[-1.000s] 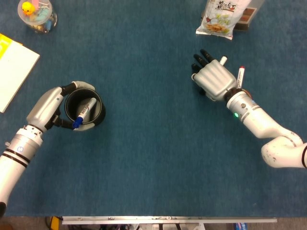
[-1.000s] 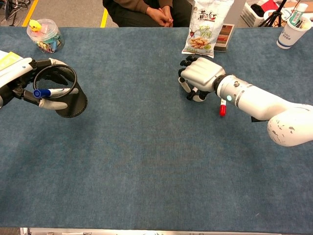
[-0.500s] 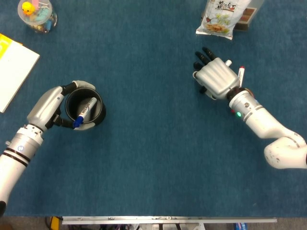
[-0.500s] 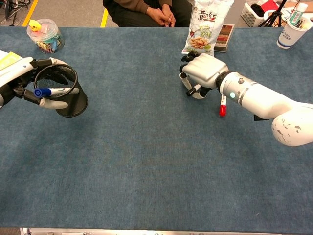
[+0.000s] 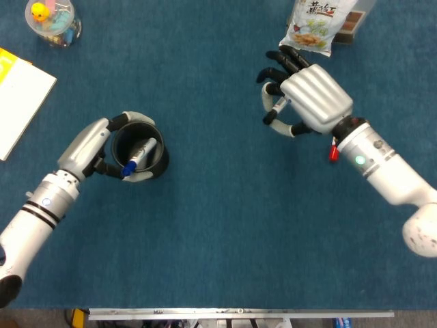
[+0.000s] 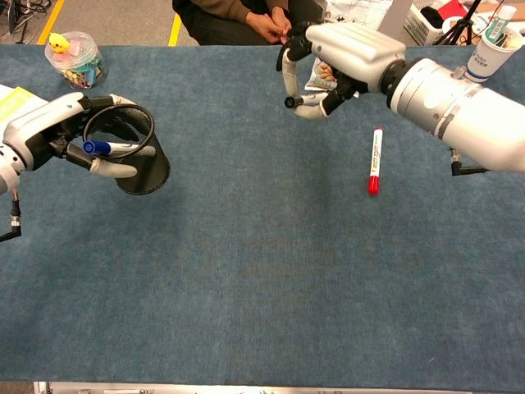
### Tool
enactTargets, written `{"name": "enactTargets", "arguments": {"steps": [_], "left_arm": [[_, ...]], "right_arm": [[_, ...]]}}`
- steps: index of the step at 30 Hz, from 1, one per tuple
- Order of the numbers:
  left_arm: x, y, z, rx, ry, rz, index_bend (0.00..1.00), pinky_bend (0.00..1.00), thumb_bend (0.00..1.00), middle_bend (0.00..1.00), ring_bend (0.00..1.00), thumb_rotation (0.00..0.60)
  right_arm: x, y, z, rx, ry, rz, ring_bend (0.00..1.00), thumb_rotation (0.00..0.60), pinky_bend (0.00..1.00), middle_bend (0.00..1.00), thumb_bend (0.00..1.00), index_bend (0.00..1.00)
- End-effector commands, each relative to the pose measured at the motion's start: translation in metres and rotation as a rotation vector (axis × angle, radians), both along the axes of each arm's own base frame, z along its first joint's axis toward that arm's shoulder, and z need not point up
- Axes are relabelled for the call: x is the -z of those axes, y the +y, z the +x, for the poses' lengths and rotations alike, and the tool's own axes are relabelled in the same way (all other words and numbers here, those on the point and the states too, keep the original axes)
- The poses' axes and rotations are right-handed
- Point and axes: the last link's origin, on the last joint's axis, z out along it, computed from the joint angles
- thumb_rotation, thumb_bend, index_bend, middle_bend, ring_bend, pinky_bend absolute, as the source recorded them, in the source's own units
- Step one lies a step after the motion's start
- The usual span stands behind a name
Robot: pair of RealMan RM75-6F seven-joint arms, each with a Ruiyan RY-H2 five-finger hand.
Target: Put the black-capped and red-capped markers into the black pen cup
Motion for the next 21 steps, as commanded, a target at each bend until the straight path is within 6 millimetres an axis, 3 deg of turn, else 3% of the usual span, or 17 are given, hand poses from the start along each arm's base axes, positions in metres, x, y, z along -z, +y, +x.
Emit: {"name": "enactTargets", "arguments": {"steps": [1, 11, 21], "left_arm": [[0.007, 0.001, 0.009, 0.017, -0.006, -0.022, 0.28, 0.24, 0.09, 0.35, 0.35, 0.6], [0.035, 0.006, 0.038, 0.069, -0.025, -0.076, 0.28, 0.24, 0.09, 0.35, 0.35, 0.6], [0.055, 0.018, 0.058, 0.082, -0.041, -0.093, 0.28, 0.24, 0.09, 0.35, 0.35, 0.6]], "right_arm": [[-0.031, 0.007, 0.019, 0.042, -0.184, 0.06, 0.08, 0.6, 0.05, 0.32, 0.3, 0.63], [-0.045, 0.026, 0.06, 0.058, -0.466, 0.227, 0.08, 0.6, 0.05, 0.32, 0.3, 0.63], [-0.042, 0.042, 0.084, 0.048, -0.59, 0.336, 0.08, 0.6, 0.05, 0.32, 0.29, 0.63]]}}
